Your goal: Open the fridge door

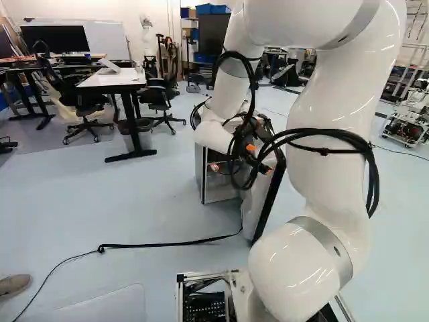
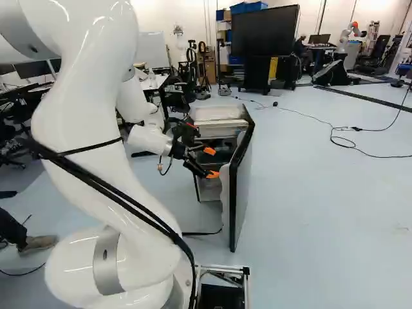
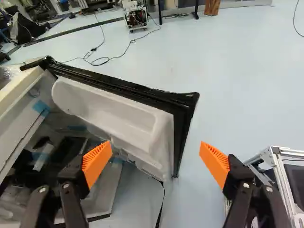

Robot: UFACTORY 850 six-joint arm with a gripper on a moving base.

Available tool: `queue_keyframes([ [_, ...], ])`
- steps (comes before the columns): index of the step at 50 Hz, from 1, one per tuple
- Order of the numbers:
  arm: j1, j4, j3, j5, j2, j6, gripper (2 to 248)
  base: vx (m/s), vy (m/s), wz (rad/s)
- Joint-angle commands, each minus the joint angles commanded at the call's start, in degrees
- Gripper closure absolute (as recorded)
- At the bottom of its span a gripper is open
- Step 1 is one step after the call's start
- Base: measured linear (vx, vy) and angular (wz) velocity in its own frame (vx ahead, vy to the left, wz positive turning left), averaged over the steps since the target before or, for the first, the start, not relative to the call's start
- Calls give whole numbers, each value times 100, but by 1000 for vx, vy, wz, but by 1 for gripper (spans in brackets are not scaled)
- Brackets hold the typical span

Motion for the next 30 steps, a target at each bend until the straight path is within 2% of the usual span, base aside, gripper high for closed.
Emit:
queue_keyframes([
  [30,-555,549,-217,0,-144,0,3,0,0,0],
])
